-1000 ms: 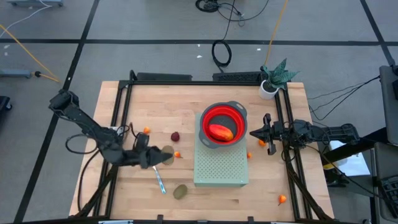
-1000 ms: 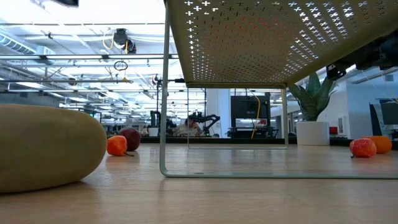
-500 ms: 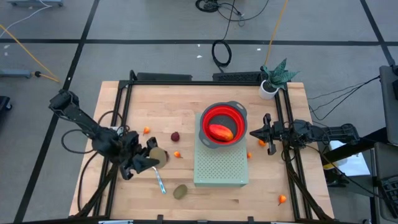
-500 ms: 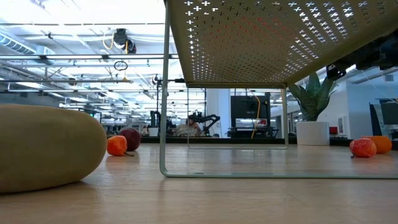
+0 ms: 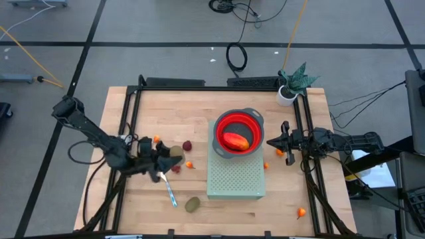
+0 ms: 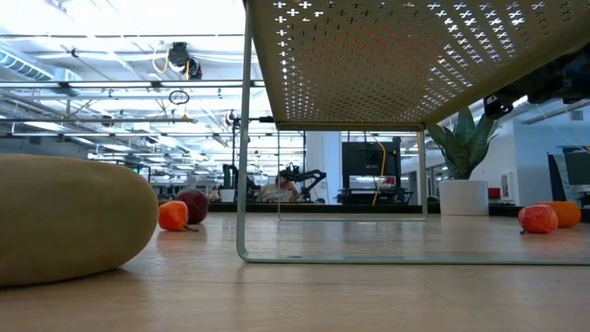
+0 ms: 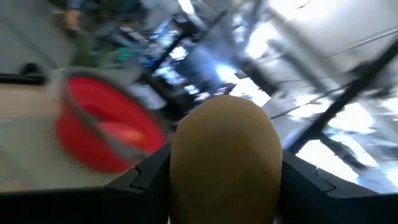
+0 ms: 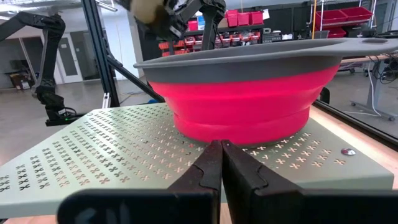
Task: Pick & Place Fruit
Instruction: Put the kiwi into the red strainer bowl on the shelf
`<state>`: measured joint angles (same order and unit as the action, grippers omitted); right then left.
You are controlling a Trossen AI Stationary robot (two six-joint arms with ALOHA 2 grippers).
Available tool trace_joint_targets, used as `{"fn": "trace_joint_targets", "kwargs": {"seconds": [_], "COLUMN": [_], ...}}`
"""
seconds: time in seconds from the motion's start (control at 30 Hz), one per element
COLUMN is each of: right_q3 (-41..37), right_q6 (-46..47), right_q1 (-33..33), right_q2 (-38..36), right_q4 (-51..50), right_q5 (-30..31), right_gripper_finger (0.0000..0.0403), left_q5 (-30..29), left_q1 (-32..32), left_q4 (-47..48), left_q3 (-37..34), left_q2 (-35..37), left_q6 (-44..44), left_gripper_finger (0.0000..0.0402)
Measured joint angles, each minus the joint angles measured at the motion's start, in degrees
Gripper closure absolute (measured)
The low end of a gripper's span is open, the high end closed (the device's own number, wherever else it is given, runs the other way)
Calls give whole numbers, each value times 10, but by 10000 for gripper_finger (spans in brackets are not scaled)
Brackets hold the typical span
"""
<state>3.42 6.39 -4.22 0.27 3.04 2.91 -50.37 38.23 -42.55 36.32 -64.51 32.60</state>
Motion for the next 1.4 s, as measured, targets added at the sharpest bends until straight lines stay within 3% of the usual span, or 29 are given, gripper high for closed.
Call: {"fn": "trace_joint_targets", "kwargs": {"seconds": [0.2, 0.43, 0.8, 1.13, 1.4], "right_q3": [0, 0, 0, 0, 0], "right_q6": [0, 0, 0, 0, 0], "right_q1": [0, 0, 0, 0, 0], "right_q2": [0, 0, 0, 0, 0], "right_q4": [0, 0, -3, -7, -7], "right_q5": [0, 0, 0, 0, 0], "right_gripper_finger": [403, 403, 403, 403, 403], "left_q5": [-17, -3, 152, 269, 373], "left_q1": [-51, -147, -304, -374, -409], "left_q4": [71, 108, 402, 447, 537], "left_q3": [0, 34, 218, 355, 486], "left_q2": [0, 0, -23, -132, -245], "left_q6": [-3, -178, -328, -471, -502], "left_gripper_finger": [190, 190, 190, 190, 190]}}
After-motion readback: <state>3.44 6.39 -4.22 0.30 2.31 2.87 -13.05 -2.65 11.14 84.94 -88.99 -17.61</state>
